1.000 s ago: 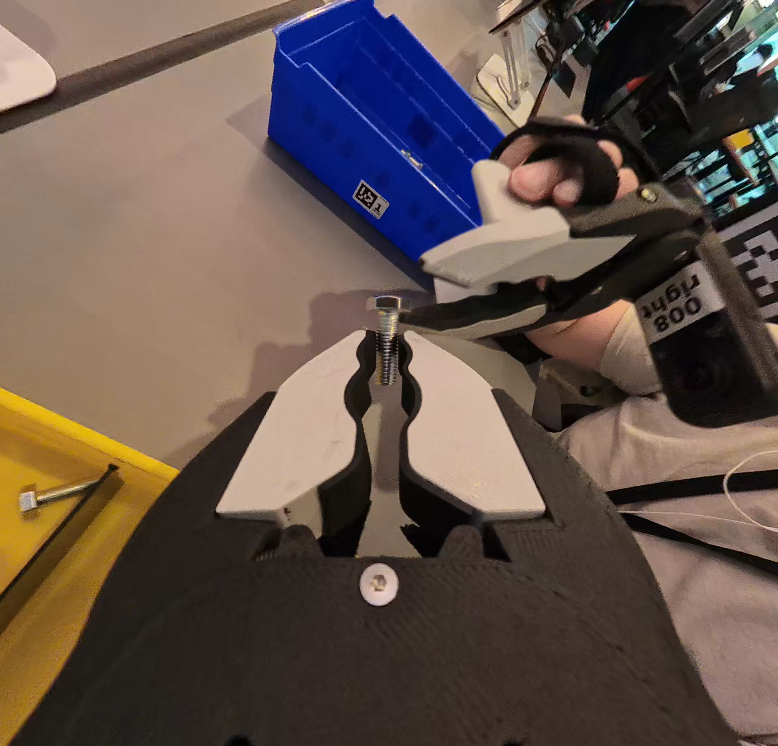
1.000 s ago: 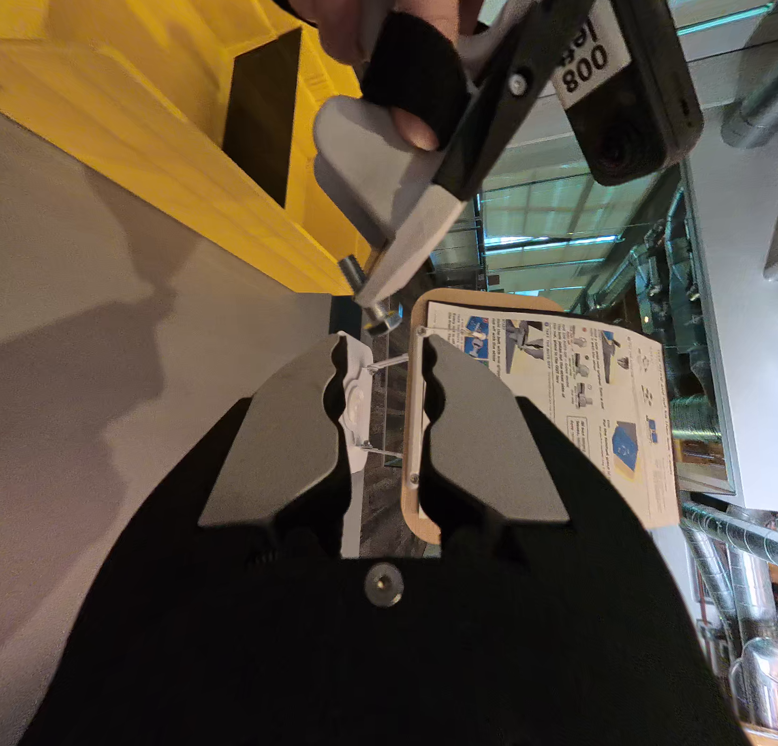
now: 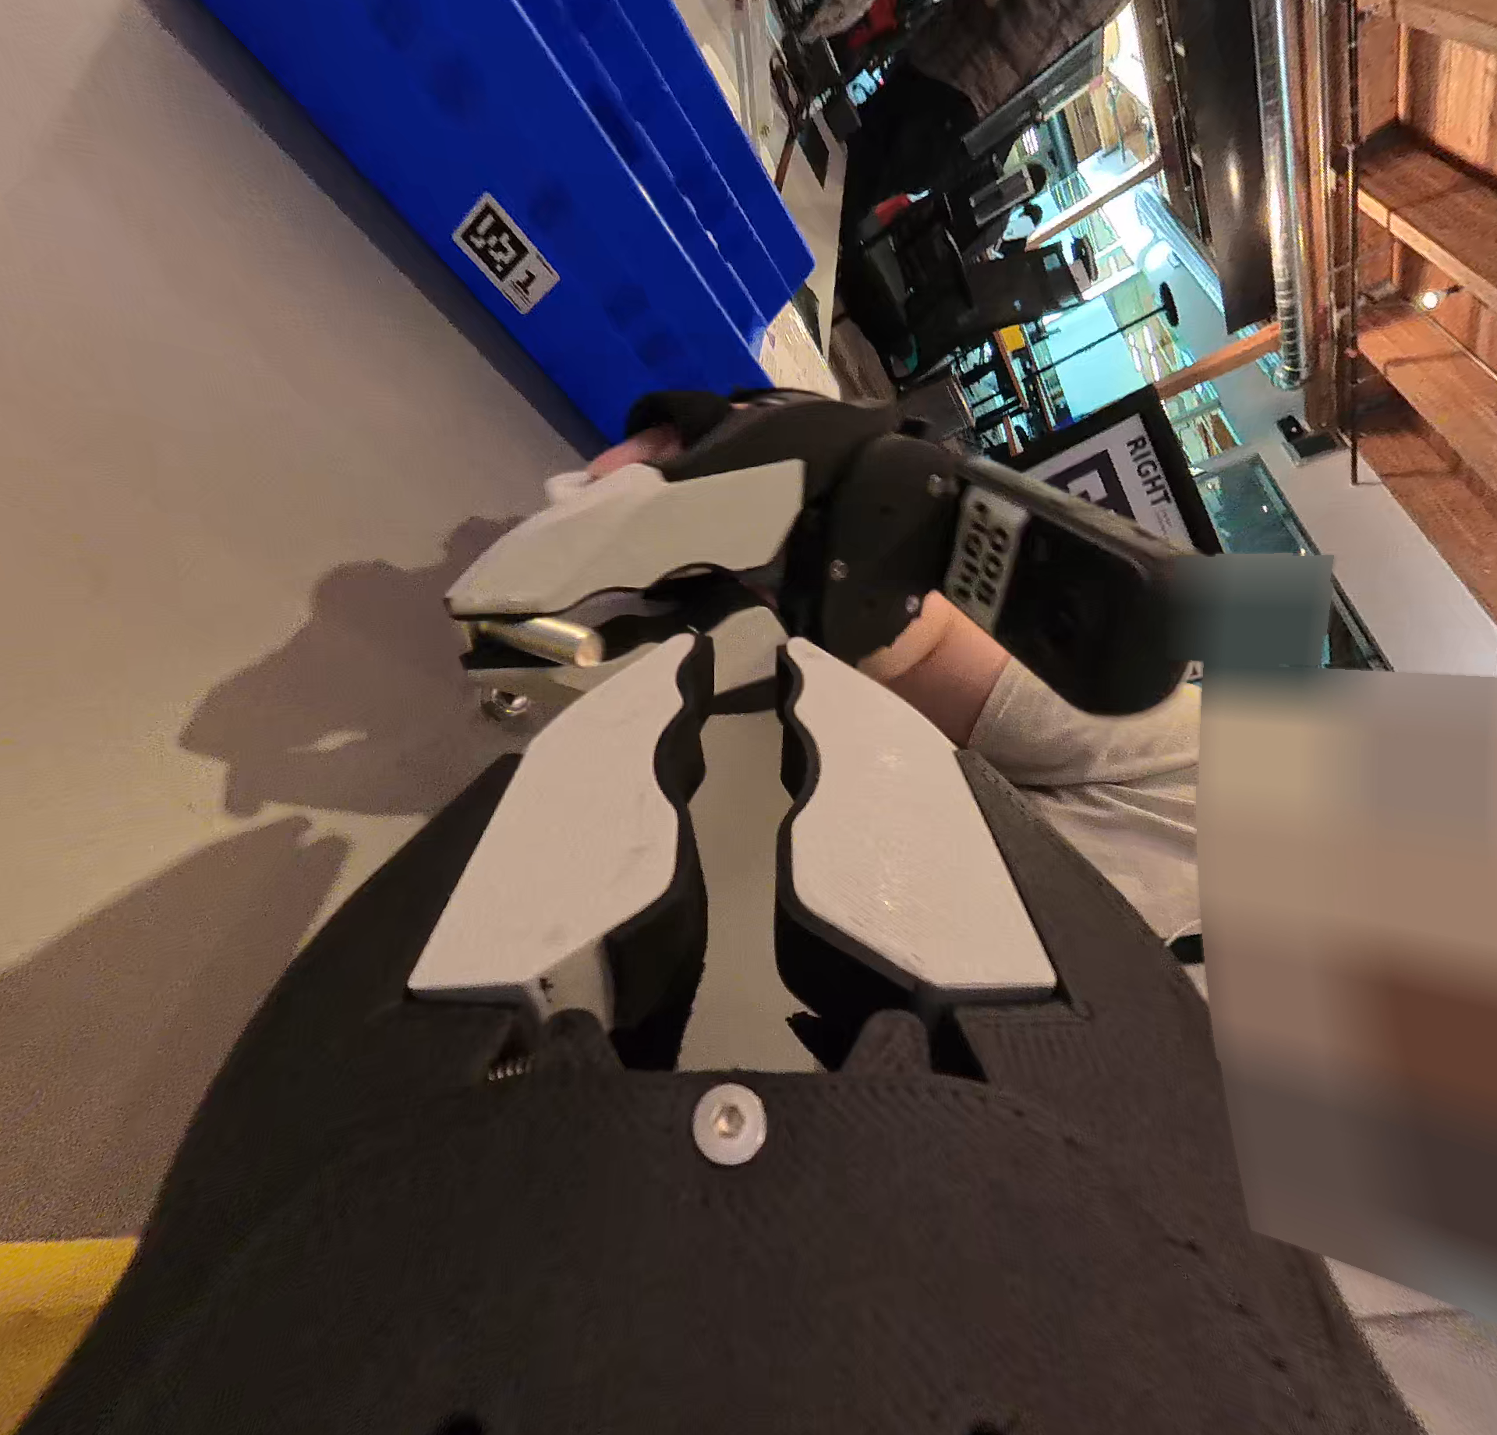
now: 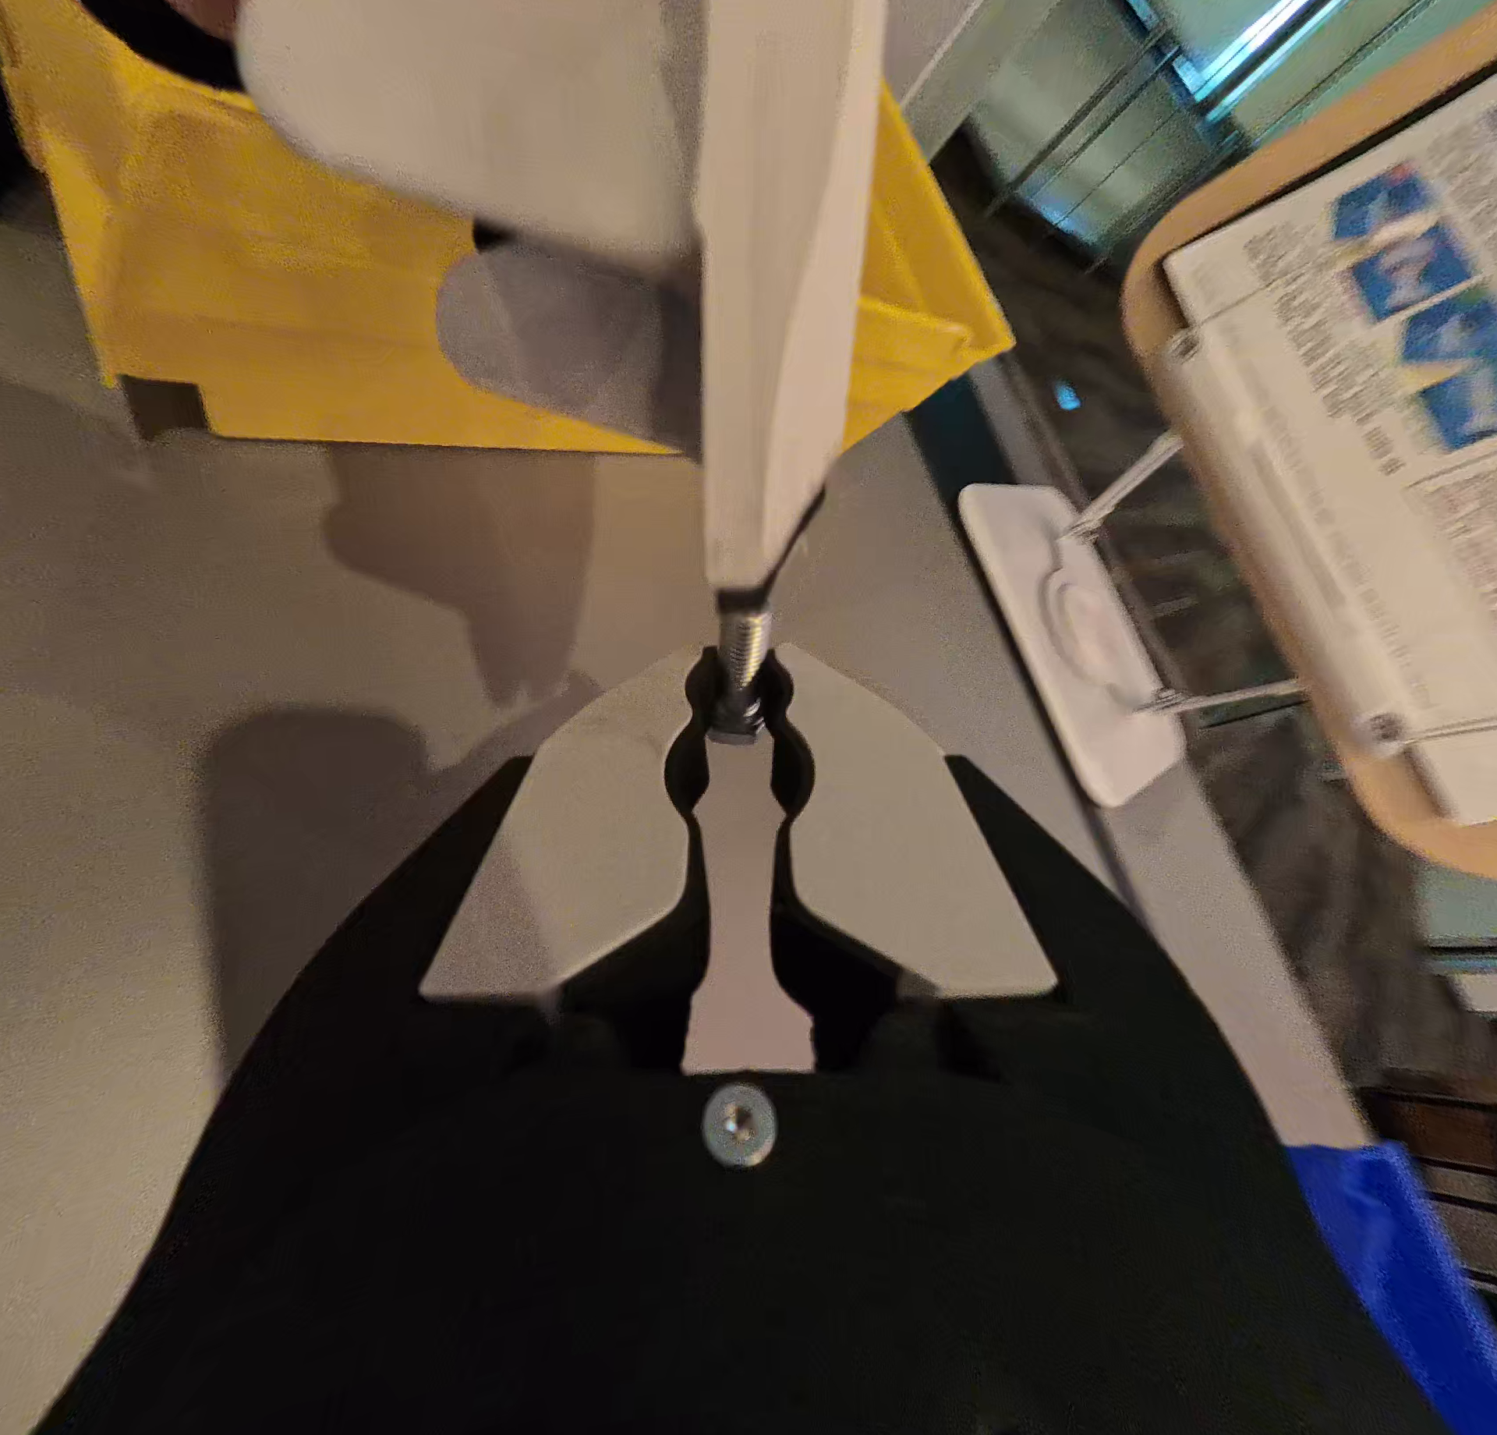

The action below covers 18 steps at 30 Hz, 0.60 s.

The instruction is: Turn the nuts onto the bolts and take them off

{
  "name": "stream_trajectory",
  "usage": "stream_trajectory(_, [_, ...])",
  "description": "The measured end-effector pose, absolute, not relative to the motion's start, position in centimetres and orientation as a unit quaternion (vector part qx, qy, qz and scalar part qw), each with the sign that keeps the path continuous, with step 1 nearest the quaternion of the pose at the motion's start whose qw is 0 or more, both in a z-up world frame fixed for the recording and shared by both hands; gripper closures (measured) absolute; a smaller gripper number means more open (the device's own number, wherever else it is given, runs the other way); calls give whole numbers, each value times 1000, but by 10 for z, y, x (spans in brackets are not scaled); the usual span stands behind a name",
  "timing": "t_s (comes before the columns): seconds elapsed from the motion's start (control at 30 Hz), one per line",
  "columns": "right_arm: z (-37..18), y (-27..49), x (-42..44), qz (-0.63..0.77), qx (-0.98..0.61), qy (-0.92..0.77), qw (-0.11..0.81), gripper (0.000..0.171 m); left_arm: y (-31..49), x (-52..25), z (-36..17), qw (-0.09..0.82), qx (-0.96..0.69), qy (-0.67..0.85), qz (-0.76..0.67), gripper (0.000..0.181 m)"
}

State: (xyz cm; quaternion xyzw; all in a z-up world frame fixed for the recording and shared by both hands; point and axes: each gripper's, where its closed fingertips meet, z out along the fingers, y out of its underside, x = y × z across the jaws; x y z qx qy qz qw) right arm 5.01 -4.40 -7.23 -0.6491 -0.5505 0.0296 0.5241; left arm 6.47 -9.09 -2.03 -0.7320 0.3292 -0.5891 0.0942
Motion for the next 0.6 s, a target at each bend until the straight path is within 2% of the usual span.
stream_trajectory(0.1, [-91, -40, 62, 102, -693, -517, 491, 160, -90, 64, -1, 124, -721, 342, -590, 171])
stream_trajectory(0.27, [-131, -30, 81, 165, -747, -496, 411, 160, -95, 61, 72, 255, -661, 392, -587, 171])
stream_trajectory(0.43, [-153, -32, 83, 225, -779, -470, 349, 159, -102, 63, 120, 390, -614, 443, -523, 163])
stream_trajectory(0.6, [-153, -33, 82, 237, -777, -469, 347, 159, -112, 54, 127, 374, -615, 458, -522, 159])
